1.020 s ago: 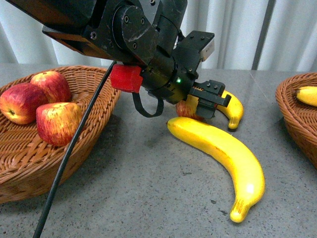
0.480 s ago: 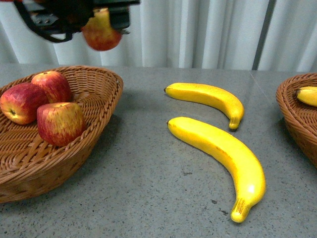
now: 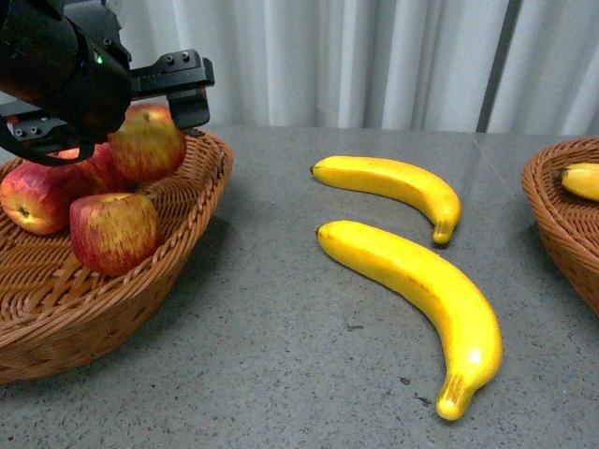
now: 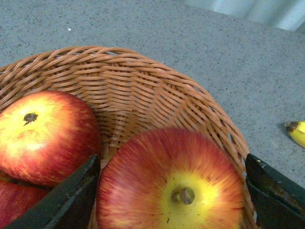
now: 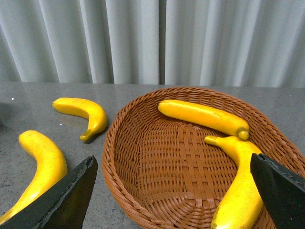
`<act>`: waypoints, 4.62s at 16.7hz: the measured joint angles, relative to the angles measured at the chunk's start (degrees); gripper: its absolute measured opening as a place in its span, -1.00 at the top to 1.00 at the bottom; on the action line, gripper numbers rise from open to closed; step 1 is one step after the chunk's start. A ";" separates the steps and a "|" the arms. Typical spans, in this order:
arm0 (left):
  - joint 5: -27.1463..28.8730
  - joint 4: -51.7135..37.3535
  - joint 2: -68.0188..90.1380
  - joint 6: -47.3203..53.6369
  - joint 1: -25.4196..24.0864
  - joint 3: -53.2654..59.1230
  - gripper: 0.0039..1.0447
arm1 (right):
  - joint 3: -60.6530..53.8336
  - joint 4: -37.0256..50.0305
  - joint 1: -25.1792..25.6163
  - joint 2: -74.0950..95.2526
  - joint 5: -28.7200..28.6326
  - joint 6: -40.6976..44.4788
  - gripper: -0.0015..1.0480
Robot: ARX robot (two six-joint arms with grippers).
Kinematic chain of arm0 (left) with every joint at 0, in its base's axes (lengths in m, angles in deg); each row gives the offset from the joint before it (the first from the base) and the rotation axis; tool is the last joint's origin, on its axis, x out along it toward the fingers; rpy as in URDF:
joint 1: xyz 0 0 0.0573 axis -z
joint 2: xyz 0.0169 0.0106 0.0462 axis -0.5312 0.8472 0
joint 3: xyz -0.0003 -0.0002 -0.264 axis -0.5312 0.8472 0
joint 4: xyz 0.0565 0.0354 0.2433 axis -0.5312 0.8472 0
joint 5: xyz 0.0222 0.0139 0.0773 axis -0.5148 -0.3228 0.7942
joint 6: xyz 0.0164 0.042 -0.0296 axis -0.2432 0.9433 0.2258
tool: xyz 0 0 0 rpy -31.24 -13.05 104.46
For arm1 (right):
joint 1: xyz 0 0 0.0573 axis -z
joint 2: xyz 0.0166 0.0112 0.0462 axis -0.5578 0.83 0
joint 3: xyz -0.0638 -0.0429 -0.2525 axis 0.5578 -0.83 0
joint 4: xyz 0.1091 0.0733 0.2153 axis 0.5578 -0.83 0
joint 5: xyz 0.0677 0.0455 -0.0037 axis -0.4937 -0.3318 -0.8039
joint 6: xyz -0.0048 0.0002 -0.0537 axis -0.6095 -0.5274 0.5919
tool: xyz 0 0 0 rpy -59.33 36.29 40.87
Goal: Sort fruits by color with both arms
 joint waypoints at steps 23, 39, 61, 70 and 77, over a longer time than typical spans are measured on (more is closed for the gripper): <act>-1.64 -36.17 -57.22 15.28 -4.50 60.96 0.98 | 0.00 0.00 0.00 0.00 0.00 -0.02 -0.87; -9.29 -18.84 -84.43 15.26 -11.78 69.22 0.98 | 0.00 0.02 0.00 0.00 0.00 0.00 -0.87; -9.29 1.57 -104.06 15.23 -11.78 69.20 0.33 | 0.00 0.02 0.00 0.00 0.00 -0.02 -0.87; -9.31 1.60 -104.04 15.26 -11.78 69.20 -0.88 | 15.02 28.17 -5.75 39.17 -19.65 -17.09 -0.87; -9.29 1.57 -104.06 15.23 -11.78 69.20 -0.88 | 55.21 19.96 -29.62 93.42 -8.28 -1.03 -0.87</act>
